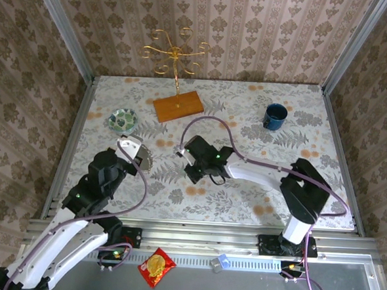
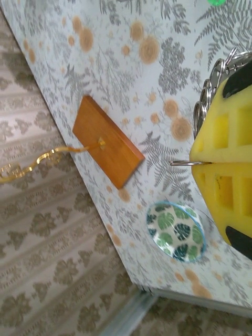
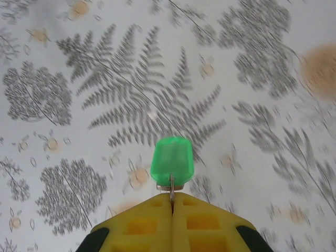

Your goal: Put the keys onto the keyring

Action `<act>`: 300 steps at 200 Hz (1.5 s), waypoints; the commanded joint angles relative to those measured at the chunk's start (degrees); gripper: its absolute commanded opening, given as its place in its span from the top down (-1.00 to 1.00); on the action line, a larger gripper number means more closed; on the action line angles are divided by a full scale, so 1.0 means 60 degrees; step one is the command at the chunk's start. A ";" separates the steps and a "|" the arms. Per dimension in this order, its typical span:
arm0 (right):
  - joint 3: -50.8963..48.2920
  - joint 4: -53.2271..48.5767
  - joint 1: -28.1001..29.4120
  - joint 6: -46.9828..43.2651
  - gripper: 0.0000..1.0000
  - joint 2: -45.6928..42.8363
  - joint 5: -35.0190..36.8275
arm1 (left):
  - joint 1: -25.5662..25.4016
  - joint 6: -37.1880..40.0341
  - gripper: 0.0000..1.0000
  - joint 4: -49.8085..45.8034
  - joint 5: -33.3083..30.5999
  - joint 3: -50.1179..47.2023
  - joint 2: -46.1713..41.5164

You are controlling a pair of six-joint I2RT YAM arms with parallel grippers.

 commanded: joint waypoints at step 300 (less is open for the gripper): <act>0.0149 -0.2210 -0.1739 0.1283 0.95 0.0514 -0.0365 | -0.0890 0.1859 1.00 0.2702 0.4258 0.0054 0.2767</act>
